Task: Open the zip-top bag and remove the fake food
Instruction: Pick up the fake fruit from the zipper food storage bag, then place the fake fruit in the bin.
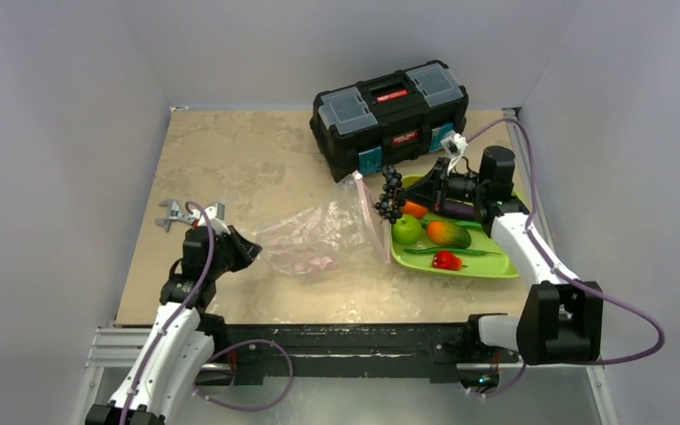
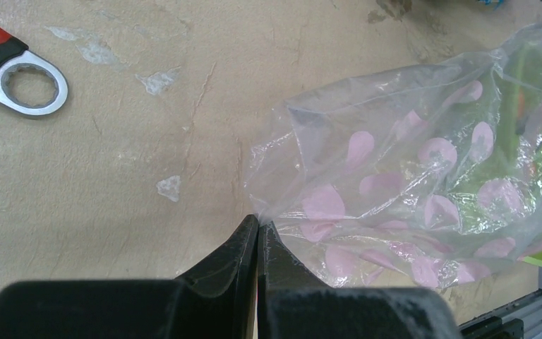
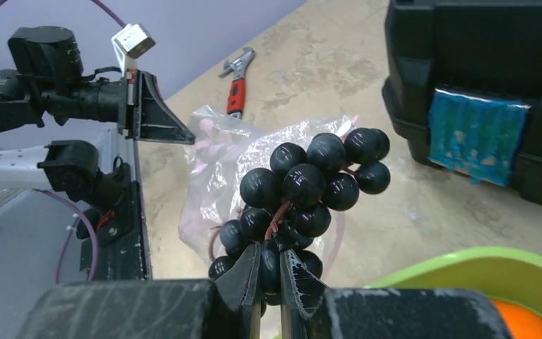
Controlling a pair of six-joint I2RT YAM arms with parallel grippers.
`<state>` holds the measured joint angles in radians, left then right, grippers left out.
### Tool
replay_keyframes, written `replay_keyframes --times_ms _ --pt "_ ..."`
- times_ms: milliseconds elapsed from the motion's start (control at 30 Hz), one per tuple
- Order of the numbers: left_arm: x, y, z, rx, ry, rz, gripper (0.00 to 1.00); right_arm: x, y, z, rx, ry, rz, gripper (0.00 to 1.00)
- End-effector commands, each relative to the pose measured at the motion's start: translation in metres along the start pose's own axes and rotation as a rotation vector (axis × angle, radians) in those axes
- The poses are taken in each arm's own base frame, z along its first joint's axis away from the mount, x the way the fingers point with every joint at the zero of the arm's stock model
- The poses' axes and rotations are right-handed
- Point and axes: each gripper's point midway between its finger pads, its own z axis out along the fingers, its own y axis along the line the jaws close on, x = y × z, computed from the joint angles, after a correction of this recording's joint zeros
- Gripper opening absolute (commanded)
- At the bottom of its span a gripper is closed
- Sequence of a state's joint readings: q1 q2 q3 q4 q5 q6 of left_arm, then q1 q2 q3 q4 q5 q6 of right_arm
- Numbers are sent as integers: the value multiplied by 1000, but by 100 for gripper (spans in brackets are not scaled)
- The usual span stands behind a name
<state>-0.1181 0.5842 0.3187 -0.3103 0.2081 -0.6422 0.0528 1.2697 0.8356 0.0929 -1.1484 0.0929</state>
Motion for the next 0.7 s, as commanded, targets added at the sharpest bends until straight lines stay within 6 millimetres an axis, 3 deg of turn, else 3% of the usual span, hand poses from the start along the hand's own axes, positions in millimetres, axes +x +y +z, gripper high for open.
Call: replay_keyframes --times_ms 0,233,667 --pt "-20 -7 -4 4 -57 18 0 -22 0 -19 23 -28 -92 0" --pt "-26 2 -9 -66 -83 16 0 -23 -26 -51 184 -11 -166 0" --pt "-44 24 -28 -217 -188 -16 0 -20 -74 -90 499 50 -195 0"
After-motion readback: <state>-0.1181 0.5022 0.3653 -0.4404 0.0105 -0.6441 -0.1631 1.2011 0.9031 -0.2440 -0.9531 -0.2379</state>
